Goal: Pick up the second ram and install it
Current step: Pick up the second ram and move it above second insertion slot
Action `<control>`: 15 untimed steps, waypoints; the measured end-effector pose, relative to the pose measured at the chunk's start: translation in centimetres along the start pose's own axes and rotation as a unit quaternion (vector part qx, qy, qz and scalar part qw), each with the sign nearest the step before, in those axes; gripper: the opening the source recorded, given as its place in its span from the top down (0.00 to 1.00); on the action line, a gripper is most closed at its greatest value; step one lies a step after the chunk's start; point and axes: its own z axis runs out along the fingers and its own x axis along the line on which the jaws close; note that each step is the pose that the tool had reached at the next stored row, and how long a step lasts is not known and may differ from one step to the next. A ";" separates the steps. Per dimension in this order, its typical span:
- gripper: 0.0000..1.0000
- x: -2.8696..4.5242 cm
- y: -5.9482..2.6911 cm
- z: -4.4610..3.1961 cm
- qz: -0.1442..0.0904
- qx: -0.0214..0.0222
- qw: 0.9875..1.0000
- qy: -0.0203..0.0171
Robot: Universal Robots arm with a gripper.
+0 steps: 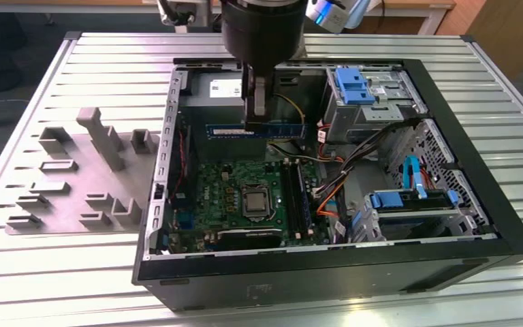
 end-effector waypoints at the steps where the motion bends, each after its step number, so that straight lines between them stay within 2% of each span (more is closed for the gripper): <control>1: 0.88 0.02 -0.03 0.18 0.000 0.000 1.000 0.000; 15: 0.88 1.02 -0.30 2.69 -0.002 0.000 1.000 0.000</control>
